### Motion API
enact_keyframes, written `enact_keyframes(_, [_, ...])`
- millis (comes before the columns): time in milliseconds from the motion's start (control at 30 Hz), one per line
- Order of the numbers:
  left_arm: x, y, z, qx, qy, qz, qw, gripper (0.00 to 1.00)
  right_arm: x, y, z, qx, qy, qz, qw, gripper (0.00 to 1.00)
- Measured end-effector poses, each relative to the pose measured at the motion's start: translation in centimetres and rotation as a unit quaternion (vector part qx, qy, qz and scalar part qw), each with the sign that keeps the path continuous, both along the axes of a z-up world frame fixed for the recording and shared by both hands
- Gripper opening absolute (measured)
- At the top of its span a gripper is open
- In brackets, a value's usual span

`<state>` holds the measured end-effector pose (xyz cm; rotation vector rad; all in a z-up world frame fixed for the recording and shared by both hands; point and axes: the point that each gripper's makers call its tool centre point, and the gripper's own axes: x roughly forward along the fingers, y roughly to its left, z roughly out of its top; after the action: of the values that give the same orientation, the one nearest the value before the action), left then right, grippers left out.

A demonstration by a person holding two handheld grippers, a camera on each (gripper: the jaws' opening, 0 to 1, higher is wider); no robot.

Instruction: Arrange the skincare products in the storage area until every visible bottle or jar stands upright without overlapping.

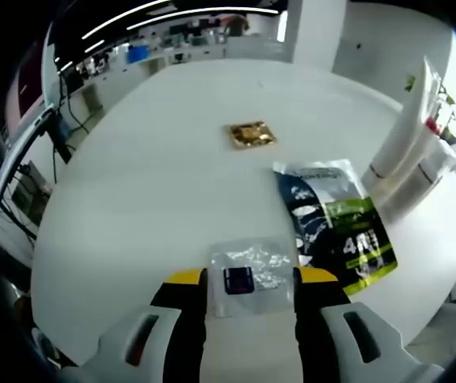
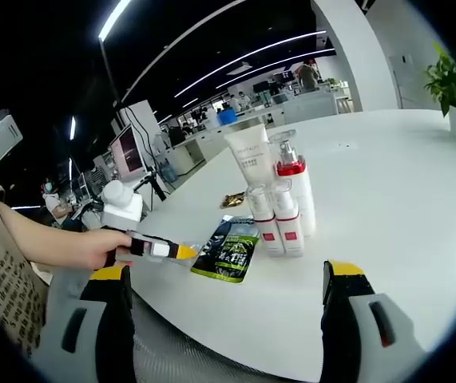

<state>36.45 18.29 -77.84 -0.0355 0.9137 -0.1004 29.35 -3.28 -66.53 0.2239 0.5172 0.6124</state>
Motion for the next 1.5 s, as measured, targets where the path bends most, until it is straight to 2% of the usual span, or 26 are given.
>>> enact_keyframes(333, [-0.5, 0.8, 1.1, -0.006, -0.014, -0.004, 0.9999, 0.46, -0.2, 0.2, 0.0, -0.006, -0.003, 0.006, 1.0000, 1.00])
enact_keyframes(567, [-0.9, 1.6, 2.1, -0.023, -0.031, -0.011, 0.9992, 0.60, -0.4, 0.4, -0.1, -0.009, -0.003, 0.012, 0.9999, 1.00])
enact_keyframes(733, [-1.6, 2.4, 2.5, -0.031, -0.035, -0.015, 0.9988, 0.65, -0.5, 0.6, -0.2, -0.013, -0.004, 0.017, 0.9998, 1.00])
enact_keyframes(800, [-1.8, 2.3, 2.9, -0.042, -0.042, -0.028, 0.9979, 0.68, -0.5, 0.6, -0.2, -0.014, -0.005, 0.018, 0.9997, 1.00])
enact_keyframes(867, [-2.0, 1.7, 3.1, -0.057, -0.048, -0.058, 0.9956, 0.70, -0.5, 0.6, -0.2, -0.015, -0.005, 0.019, 0.9997, 1.00])
enact_keyframes(967, [-2.7, 1.4, 3.5, -0.057, -0.055, -0.091, 0.9927, 0.76, -0.6, 0.6, -0.2, -0.016, -0.006, 0.020, 0.9997, 1.00])
enact_keyframes(1133, [-3.8, 1.3, 4.1, -0.076, -0.060, -0.116, 0.9885, 0.82, -0.6, 0.6, -0.2, -0.016, -0.008, 0.021, 0.9996, 1.00])
enact_keyframes(1400, [-5.2, 1.4, 6.0, -0.085, -0.077, -0.164, 0.9796, 0.88, -0.7, 0.7, -0.2, -0.021, -0.009, 0.025, 0.9994, 1.00])
enact_keyframes(1500, [-5.1, 1.6, 6.7, -0.102, -0.091, -0.162, 0.9773, 0.90, -0.7, 0.8, -0.3, -0.024, -0.009, 0.028, 0.9993, 1.00])
